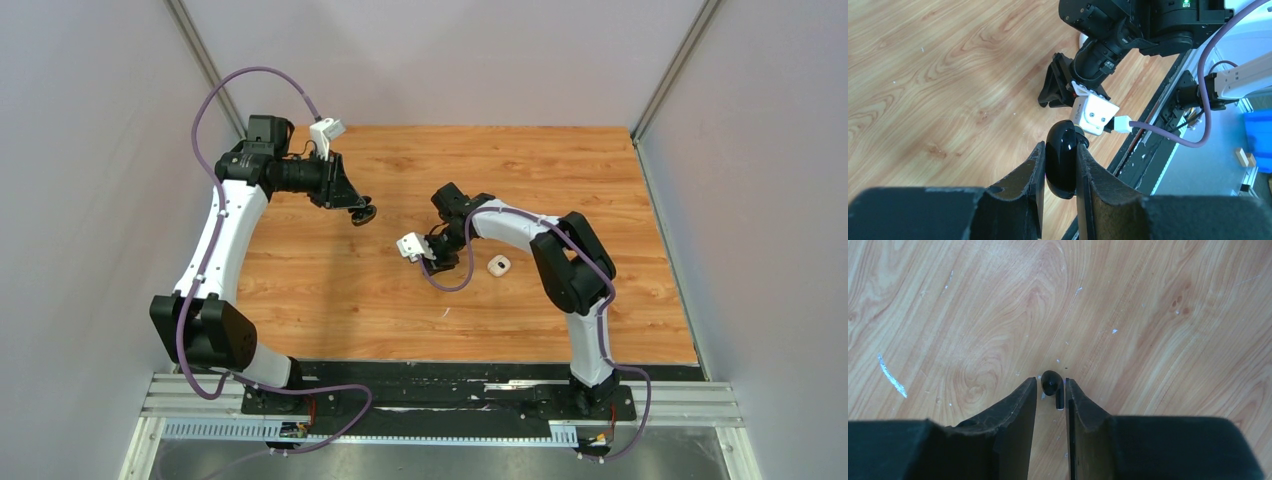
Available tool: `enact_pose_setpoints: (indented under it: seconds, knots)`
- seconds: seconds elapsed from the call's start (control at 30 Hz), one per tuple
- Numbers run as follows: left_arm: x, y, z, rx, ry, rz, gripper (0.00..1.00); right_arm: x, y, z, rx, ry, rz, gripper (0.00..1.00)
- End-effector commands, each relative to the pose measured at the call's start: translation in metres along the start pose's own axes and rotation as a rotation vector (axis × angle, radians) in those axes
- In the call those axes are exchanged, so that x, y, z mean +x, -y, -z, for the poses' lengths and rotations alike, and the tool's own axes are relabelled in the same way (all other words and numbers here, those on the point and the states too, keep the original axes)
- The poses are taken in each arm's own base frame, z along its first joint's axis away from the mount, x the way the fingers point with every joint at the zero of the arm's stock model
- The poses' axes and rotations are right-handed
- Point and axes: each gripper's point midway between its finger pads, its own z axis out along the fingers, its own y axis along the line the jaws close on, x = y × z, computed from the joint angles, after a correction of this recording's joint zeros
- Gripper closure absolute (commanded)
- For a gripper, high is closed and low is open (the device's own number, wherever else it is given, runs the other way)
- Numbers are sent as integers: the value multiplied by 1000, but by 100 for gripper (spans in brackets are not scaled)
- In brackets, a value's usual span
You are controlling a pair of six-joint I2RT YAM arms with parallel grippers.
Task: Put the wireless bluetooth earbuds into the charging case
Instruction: Pick up the left earbud from the center of the board.
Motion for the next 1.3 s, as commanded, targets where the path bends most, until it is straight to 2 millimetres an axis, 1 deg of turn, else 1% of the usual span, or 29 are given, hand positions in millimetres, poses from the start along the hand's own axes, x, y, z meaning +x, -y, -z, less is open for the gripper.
enact_pose_setpoints:
  seconds: [0.0,0.17,0.37,0.83,1.1,1.27]
  knots:
    - [-9,11,9,14,44,-27,100,-9,7,-1,-2,14,11,73]
    - [-8,9,7,18,41,-21,100,-8,8,-3,-9,8,-3,78]
    - [-8,8,5,23,39,-16,100,-7,6,-4,-14,6,-12,74]
    - [-7,7,3,29,36,-5,100,-9,12,-8,-8,-17,-26,71]
    - [-7,7,2,32,34,-2,100,0,8,-13,-14,-104,-15,71]
    - [-7,6,1,37,35,1,100,10,5,-16,-33,-179,-34,71]
